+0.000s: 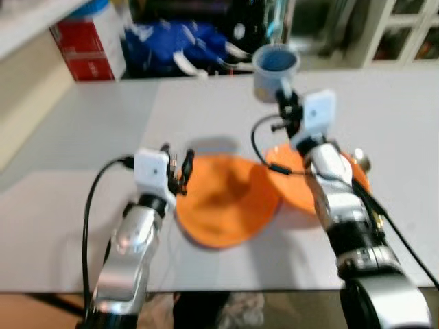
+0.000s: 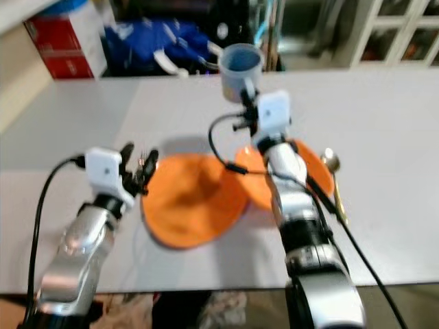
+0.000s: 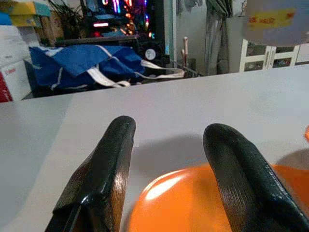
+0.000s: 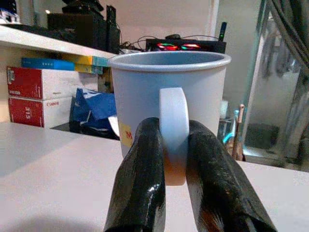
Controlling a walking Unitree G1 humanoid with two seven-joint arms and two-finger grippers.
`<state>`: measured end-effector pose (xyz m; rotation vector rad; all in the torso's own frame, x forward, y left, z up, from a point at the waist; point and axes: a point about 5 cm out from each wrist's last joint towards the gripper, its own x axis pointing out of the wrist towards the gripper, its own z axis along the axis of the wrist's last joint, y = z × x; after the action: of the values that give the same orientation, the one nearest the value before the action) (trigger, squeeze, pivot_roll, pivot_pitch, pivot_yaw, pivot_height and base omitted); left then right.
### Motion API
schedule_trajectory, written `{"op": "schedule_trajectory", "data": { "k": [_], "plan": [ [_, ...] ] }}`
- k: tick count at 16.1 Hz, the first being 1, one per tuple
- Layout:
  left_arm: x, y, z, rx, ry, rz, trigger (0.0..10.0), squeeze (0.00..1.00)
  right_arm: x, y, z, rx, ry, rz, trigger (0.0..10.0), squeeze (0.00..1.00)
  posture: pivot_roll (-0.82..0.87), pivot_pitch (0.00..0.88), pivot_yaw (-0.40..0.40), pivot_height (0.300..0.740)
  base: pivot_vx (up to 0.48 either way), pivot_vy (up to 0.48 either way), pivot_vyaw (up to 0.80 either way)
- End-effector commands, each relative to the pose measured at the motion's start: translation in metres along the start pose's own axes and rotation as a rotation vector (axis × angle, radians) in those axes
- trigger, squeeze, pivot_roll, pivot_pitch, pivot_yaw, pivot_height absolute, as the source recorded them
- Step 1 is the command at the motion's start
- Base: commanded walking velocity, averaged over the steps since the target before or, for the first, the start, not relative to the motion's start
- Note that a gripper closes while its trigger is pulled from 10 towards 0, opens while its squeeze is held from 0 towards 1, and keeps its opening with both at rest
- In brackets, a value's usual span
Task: Setting the table
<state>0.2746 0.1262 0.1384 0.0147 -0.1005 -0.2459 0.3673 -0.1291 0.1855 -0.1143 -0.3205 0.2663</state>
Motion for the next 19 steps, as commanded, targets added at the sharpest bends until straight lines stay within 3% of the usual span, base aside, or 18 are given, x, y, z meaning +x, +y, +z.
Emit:
{"op": "schedule_trajectory", "data": {
  "k": [1,6,10,19],
  "plan": [
    [-0.001,-0.005,0.002,-0.001,-0.001,-0.012,10.0,0.00,0.004,-0.003,-0.002,0.036,0.015,-0.014,0.0,0.00,-0.08,0.000,0.053,0.740,0.000,0.000,0.00],
    [-0.010,-0.006,0.005,0.000,-0.001,-0.002,10.0,0.00,0.019,-0.008,-0.013,0.124,0.115,-0.060,0.0,0.00,-0.01,0.000,0.038,0.740,0.000,0.000,0.00],
    [-0.025,0.003,0.008,0.028,0.020,0.028,10.0,0.00,0.028,0.001,-0.019,0.180,0.192,-0.056,0.0,0.00,0.04,0.019,0.034,0.740,0.000,0.000,0.00],
    [-0.034,0.003,0.012,0.034,0.038,0.041,10.0,0.00,0.025,0.015,-0.033,0.124,0.288,-0.045,0.0,0.00,0.07,0.041,0.027,0.740,0.000,0.000,0.00]
  ]
}}
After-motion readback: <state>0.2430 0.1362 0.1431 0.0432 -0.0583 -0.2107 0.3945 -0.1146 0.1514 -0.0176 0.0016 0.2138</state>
